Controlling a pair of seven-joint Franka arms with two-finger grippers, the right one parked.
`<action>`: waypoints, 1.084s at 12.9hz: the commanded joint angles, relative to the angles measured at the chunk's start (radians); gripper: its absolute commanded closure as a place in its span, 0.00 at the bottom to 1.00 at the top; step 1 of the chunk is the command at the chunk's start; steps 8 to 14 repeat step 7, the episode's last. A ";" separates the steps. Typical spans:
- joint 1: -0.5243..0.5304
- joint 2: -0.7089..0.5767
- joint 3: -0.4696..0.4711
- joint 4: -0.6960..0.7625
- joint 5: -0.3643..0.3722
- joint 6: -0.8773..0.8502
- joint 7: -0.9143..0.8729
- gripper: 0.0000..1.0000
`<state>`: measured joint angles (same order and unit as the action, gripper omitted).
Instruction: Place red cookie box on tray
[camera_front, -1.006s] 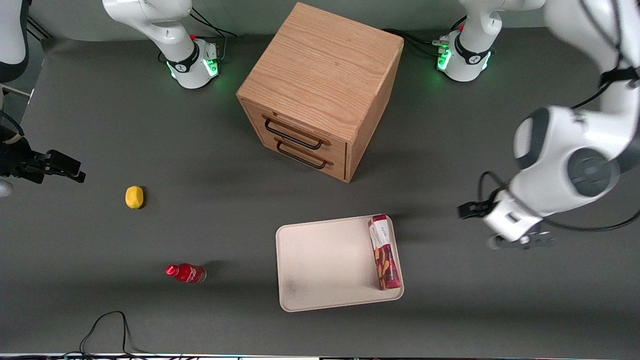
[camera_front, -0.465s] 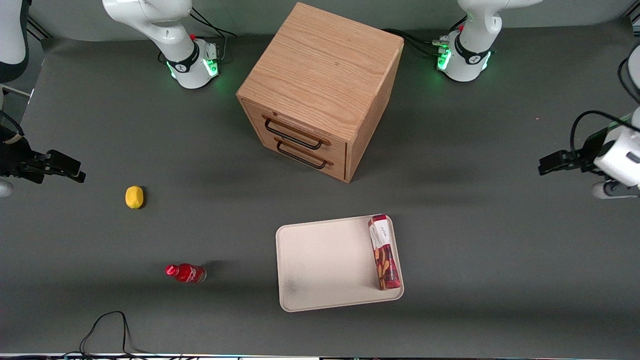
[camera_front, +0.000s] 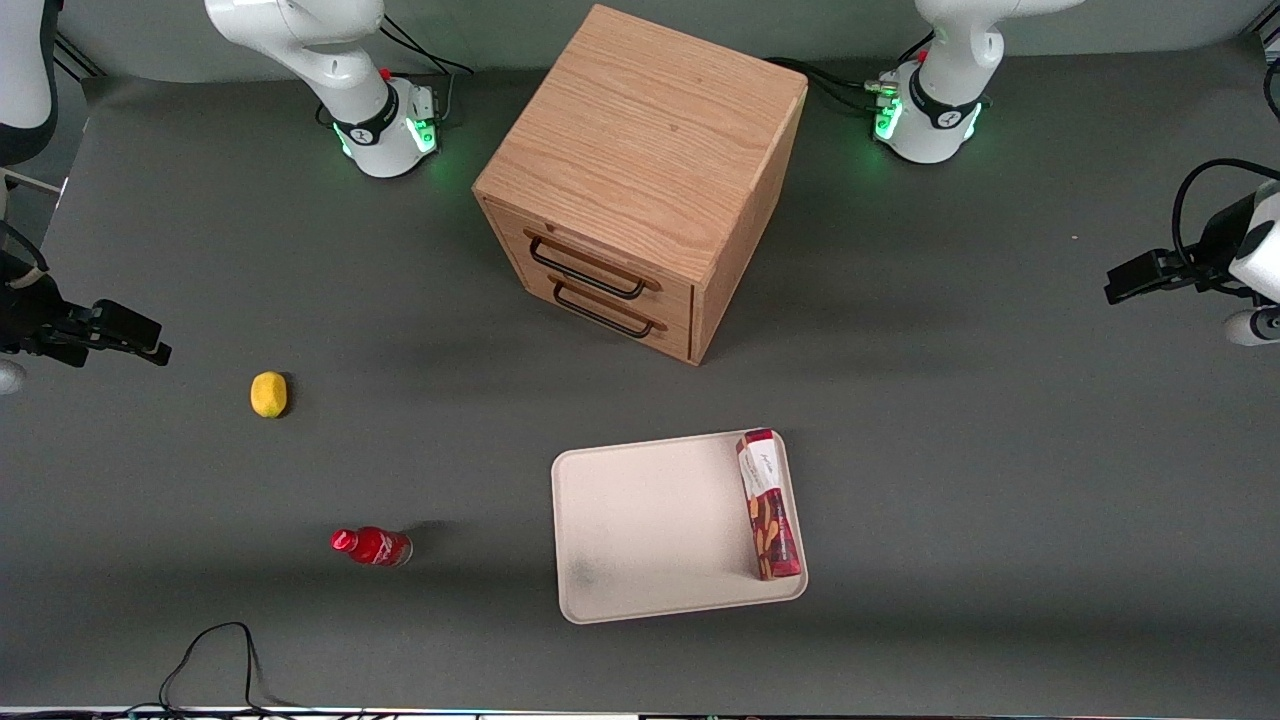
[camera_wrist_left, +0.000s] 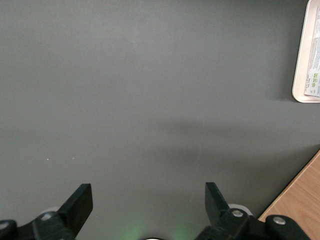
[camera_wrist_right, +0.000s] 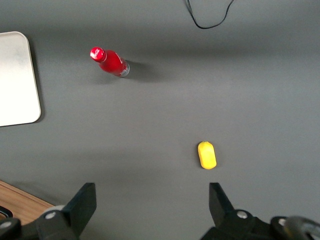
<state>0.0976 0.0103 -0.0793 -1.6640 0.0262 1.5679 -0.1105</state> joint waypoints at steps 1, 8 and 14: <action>-0.054 0.020 0.004 0.035 0.018 -0.031 -0.035 0.00; -0.182 0.051 0.121 0.105 0.018 -0.039 -0.046 0.00; -0.182 0.051 0.121 0.105 0.018 -0.039 -0.046 0.00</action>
